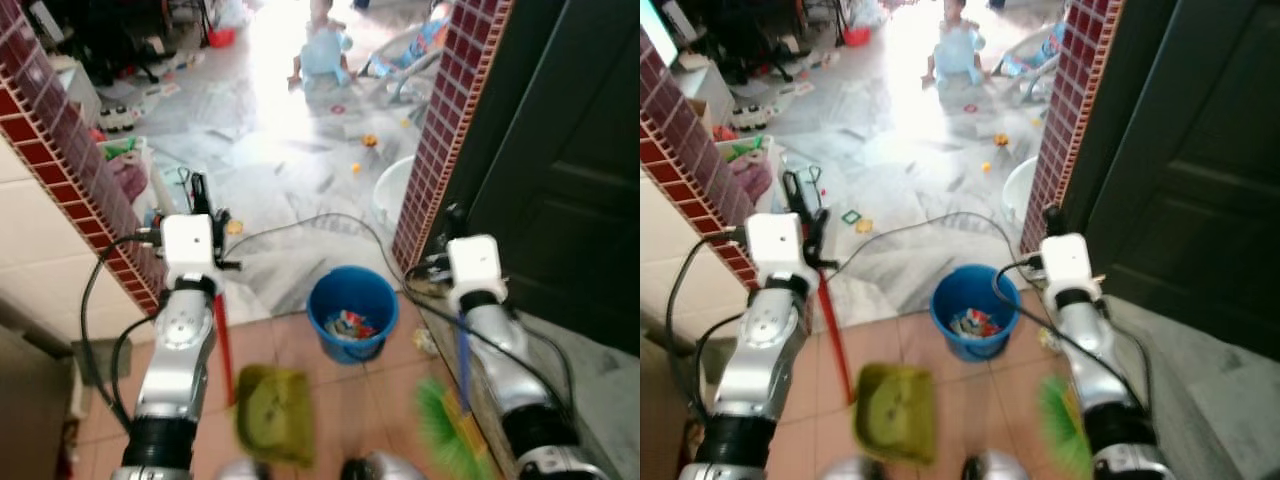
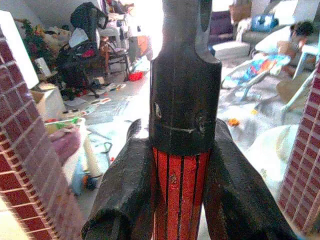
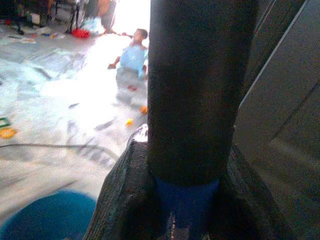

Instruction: Sweep floor

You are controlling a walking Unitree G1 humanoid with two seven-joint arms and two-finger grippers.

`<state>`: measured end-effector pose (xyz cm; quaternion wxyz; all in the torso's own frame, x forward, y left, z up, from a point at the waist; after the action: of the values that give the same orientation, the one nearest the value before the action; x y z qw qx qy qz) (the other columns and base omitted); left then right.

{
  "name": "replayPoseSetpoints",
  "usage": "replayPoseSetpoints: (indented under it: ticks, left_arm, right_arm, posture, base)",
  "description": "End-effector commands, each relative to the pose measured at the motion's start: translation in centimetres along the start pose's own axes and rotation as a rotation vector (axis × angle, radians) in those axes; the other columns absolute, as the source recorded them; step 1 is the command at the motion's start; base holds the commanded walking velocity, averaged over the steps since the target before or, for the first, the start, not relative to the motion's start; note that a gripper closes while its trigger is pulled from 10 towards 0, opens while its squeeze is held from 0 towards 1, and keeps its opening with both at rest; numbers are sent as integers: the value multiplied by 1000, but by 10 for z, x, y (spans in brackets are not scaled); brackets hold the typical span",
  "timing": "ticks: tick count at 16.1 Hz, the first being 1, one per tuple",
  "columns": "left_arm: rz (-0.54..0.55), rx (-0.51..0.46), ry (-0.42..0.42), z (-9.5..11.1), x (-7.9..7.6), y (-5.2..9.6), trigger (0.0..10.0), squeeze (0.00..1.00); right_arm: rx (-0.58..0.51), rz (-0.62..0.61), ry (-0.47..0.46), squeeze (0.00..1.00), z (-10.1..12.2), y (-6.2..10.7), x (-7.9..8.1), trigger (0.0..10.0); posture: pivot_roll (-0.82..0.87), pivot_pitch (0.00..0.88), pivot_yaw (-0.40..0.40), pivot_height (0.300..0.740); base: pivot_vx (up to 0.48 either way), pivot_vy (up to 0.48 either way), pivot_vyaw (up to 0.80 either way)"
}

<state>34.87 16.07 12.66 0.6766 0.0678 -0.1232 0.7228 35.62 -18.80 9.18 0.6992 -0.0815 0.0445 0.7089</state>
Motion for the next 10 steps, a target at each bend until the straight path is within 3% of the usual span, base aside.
replayPoseSetpoints:
  ticks: [1,3,7,10]
  left_arm:
    - [22,-46,-13,11,9,-2,10000,0]
    - [23,-45,-6,11,8,-2,10000,0]
    - [35,-43,21,11,9,-1,10000,0]
    - [41,-37,27,10,11,-1,10000,0]
  right_arm:
    - [-108,31,49,0,29,-8,6,10000]
    - [-131,23,55,0,37,-9,2,10000]
    - [-135,20,59,0,37,-5,-5,10000]
    - [-122,65,31,0,32,-3,2,10000]
  posture:
    - [-65,0,7,740]
    - [-67,0,4,740]
    - [-68,0,2,740]
    - [-67,0,0,740]
  base:
    - [0,-349,0]
    - [0,-324,0]
    - [0,0,0]
    - [0,0,0]
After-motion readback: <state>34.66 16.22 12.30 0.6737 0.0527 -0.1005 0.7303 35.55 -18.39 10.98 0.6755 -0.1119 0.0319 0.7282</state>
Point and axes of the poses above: a point about 5 cm out from each wrist's last joint towards the gripper, its own y axis pointing back from the gripper into the wrist, its own z axis along the axis of the wrist's last joint, x = y × z, the point moved 5 cm from there along -y, pointing out of the wrist towards the gripper, and after that the axes turned 12 degrees about -y, right-handed, at the moved point
